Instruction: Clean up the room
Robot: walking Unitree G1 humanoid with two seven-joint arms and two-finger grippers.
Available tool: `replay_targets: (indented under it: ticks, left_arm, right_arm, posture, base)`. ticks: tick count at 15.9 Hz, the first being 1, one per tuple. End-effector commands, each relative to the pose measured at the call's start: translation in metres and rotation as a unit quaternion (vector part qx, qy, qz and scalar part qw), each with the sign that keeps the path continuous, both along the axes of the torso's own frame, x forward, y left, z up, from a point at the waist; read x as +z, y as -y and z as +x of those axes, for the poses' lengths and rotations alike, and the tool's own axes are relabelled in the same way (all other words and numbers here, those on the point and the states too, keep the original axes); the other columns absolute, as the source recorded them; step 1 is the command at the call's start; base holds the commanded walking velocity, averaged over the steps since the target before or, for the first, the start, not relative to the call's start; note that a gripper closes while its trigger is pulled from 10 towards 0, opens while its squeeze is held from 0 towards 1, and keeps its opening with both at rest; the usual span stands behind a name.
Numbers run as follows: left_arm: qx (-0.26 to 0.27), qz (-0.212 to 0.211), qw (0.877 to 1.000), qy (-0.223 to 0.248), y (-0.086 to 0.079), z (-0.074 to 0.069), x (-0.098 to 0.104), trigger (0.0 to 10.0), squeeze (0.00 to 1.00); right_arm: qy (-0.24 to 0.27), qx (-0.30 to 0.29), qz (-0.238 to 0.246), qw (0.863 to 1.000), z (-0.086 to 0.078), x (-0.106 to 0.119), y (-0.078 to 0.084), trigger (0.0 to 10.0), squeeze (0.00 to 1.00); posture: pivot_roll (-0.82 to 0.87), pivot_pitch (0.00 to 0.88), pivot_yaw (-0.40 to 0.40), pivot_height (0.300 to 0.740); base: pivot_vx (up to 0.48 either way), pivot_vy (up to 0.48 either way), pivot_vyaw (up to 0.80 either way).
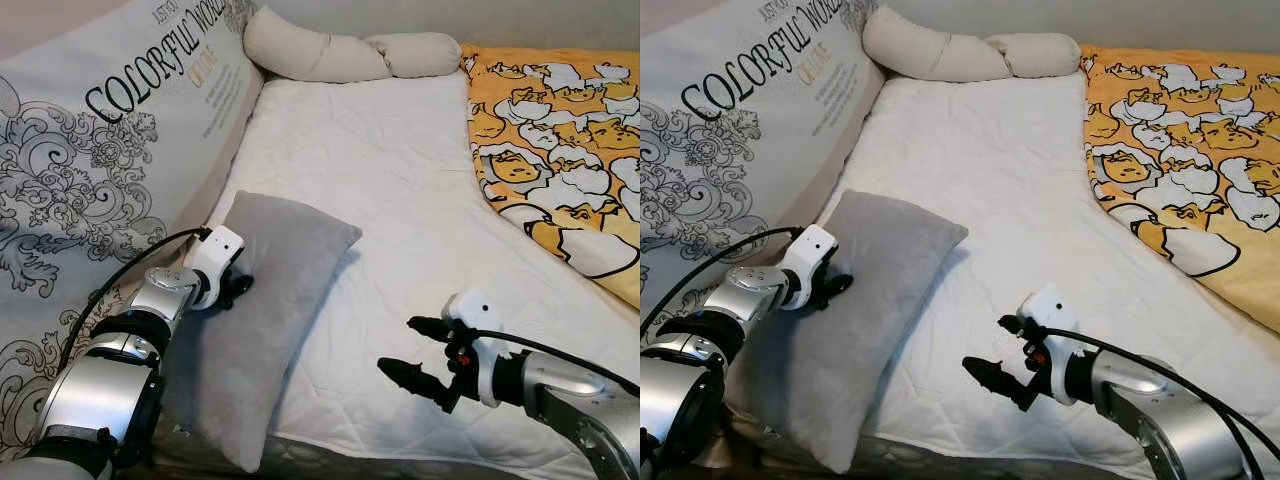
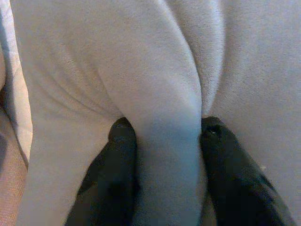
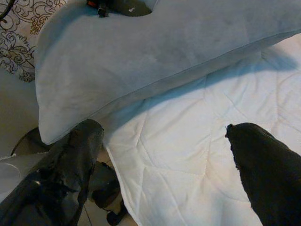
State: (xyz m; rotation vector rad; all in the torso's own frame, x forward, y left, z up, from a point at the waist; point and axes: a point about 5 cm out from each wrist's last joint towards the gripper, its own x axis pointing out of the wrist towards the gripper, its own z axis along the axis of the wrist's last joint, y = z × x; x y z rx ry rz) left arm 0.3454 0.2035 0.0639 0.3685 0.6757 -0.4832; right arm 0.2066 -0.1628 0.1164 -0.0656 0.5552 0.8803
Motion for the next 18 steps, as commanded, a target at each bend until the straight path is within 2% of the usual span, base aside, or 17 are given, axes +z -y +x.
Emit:
replay_targets:
  ticks: [1, 11, 14, 18]
  left_arm:
    - [0.009, 0.013, 0.998, -0.059, -0.005, -0.017, -0.023, 0.0, 0.0]
    - [0.03, -0.007, 0.999, -0.007, -0.015, -0.017, -0.019, 0.0, 0.0]
    - [0.034, -0.028, 0.997, 0.056, -0.019, -0.006, -0.001, 0.0, 0.0]
    - [0.025, -0.055, 0.989, 0.136, -0.025, 0.006, 0.029, 0.0, 0.0]
  right_arm:
    - [0.008, -0.002, -0.006, 1.0, 0.003, 0.003, 0.0, 10.0, 0.0]
    - [0.005, -0.005, -0.002, 1.0, 0.004, -0.004, -0.005, 10.0, 0.0]
    - [0.008, -0.008, 0.0, 1.0, 0.005, -0.004, -0.005, 10.0, 0.0]
    - [0.016, -0.019, 0.002, 1.0, 0.006, -0.003, -0.006, 10.0, 0.0]
  posture:
    - [-0.18, 0.0, 0.08, 0.74]
    - [-0.14, 0.0, 0.071, 0.74]
    - [-0.14, 0.0, 0.081, 0.74]
    - [-0.15, 0.0, 0.096, 0.74]
  base:
    - [0.0, 0.0, 0.0]
    - [0.0, 0.0, 0.0]
    - [0.0, 0.0, 0.0]
    - [0.0, 0.0, 0.0]
